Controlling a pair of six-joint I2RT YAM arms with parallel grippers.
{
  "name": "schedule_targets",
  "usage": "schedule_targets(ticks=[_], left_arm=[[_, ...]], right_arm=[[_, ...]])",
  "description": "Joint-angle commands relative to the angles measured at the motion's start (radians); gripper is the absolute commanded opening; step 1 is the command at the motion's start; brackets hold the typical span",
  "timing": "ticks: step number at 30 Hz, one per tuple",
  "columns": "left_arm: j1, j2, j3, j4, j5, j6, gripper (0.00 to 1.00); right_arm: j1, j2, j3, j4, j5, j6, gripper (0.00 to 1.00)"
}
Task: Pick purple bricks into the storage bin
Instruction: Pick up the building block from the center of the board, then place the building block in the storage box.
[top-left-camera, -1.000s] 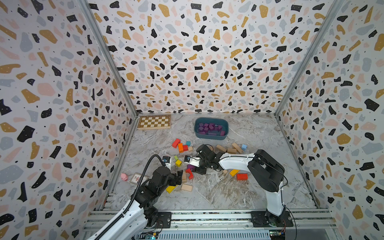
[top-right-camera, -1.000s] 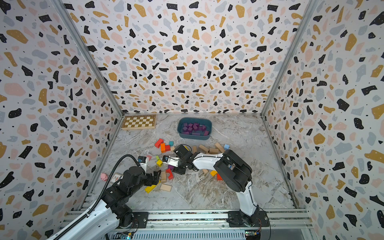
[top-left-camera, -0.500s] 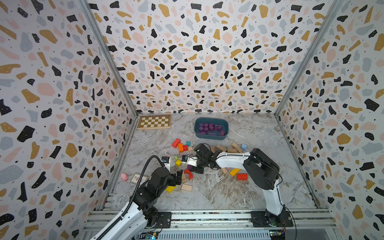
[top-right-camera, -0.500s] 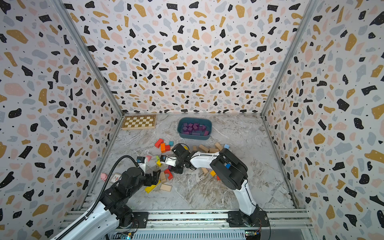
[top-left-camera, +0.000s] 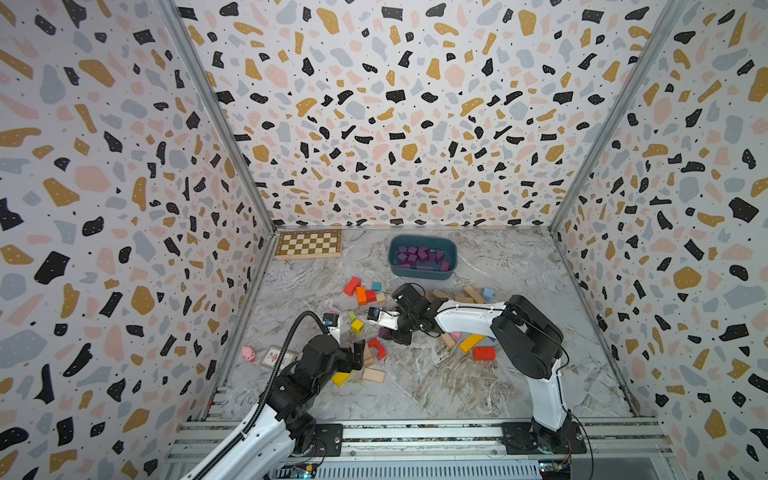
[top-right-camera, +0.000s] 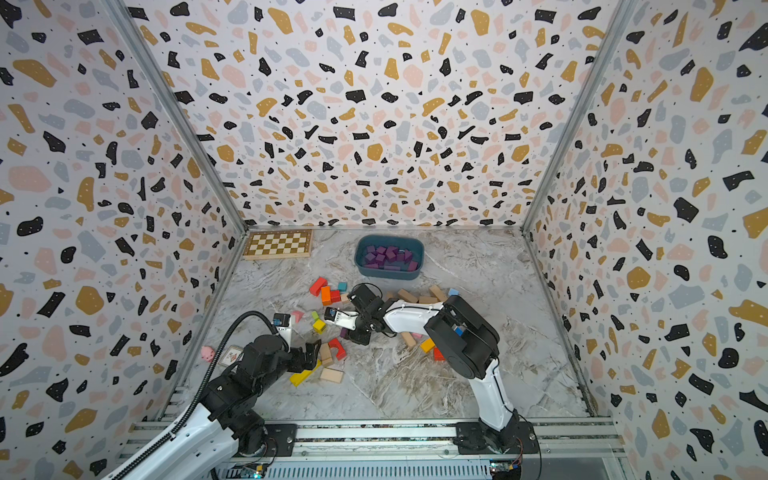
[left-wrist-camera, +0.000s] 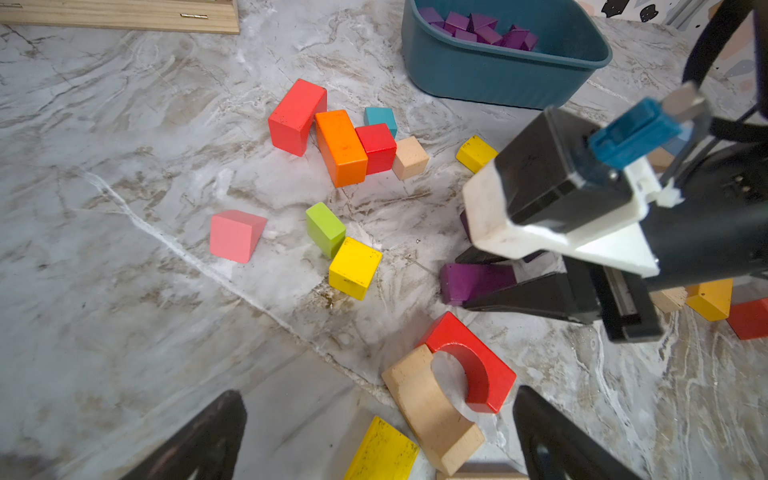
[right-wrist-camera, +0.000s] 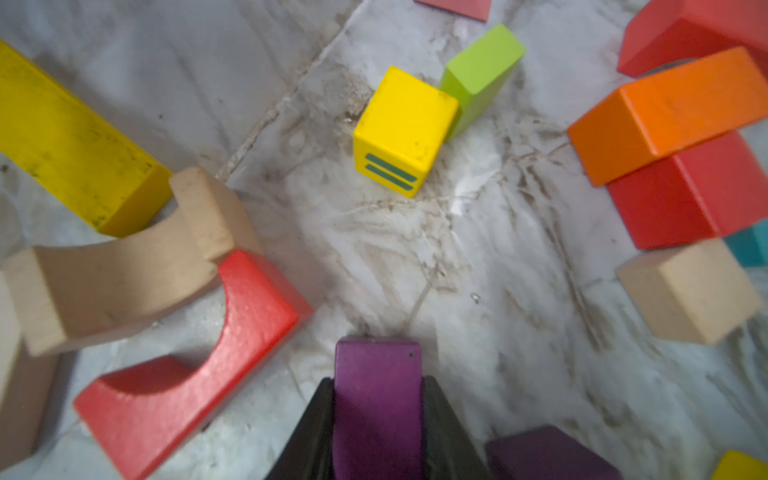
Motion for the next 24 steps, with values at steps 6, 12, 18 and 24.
schedule_targets(ticks=[6,12,18,24], left_arm=[[-0.001,-0.019,-0.013,0.033,-0.008,0.003,0.99],[-0.001,-0.026,-0.016,0.034,0.002,0.007,0.99],[-0.001,-0.036,-0.019,0.033,0.013,0.011,0.99],[-0.001,-0.046,-0.023,0.037,0.024,0.016,0.99]], right_arm=[[-0.093,-0.168,0.068,-0.100,-0.076,-0.097,0.20],[-0.205,-0.195,0.163,-0.180,-0.180,-0.226,0.19],[-0.373,-0.145,0.317,-0.281,-0.253,-0.406,0.18],[-0.493,-0.049,0.502,-0.397,-0.297,-0.629,0.15]])
